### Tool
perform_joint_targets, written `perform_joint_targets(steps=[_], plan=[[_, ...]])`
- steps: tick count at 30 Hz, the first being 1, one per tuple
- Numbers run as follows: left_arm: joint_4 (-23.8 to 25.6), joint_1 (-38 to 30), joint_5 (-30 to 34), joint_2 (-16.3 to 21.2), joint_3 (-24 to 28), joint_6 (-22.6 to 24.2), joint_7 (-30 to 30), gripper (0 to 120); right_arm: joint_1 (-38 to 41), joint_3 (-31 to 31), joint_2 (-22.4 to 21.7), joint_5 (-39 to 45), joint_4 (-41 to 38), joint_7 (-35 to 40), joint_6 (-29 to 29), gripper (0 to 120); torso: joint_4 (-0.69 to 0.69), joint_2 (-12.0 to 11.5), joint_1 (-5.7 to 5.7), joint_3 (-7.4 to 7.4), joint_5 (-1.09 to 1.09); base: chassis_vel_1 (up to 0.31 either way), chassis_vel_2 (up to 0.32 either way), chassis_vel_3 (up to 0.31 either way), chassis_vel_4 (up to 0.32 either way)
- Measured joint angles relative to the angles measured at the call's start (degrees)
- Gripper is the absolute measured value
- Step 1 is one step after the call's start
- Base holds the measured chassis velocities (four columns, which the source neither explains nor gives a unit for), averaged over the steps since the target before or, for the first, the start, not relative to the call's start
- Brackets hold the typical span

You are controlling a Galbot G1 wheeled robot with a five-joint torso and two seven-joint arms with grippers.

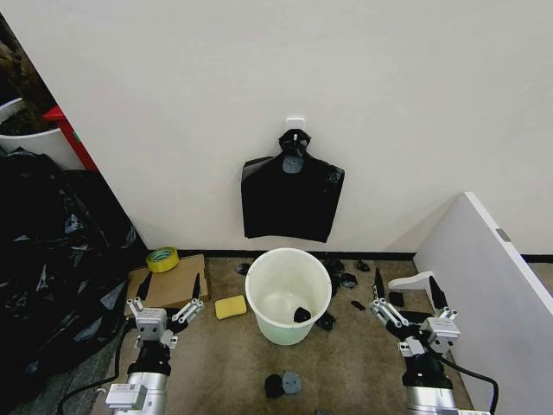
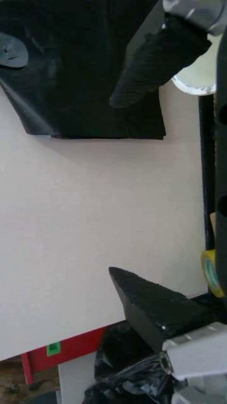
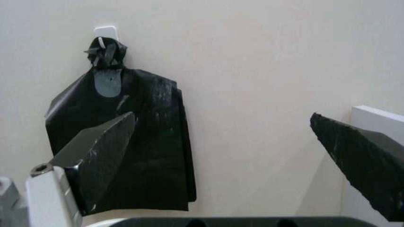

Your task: Place the garbage bag over the trash bin.

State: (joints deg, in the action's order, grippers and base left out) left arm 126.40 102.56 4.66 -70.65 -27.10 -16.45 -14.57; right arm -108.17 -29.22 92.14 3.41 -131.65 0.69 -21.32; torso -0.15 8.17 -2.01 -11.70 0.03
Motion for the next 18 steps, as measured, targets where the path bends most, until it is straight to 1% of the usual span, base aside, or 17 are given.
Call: perform_joint_targets(steps=[10,18], plan=[[0.2,0.3,-0.5,-0.4,-0.3,0.3,0.0,97,0.6,0.6,0.0,-1.7,1.1,0.0,0.0,100,0.00,0.0,0.00,0.00,0.00,0.000,0.000,0.000,0.000],[-2.0,0.5,-1.8,-2.0,-0.1,-0.6,-0.1,97,2.2,2.3,0.0,-1.1,3.6,-0.3,-0.4,100,0.00,0.0,0.00,0.00,0.00,0.000,0.000,0.000,0.000]])
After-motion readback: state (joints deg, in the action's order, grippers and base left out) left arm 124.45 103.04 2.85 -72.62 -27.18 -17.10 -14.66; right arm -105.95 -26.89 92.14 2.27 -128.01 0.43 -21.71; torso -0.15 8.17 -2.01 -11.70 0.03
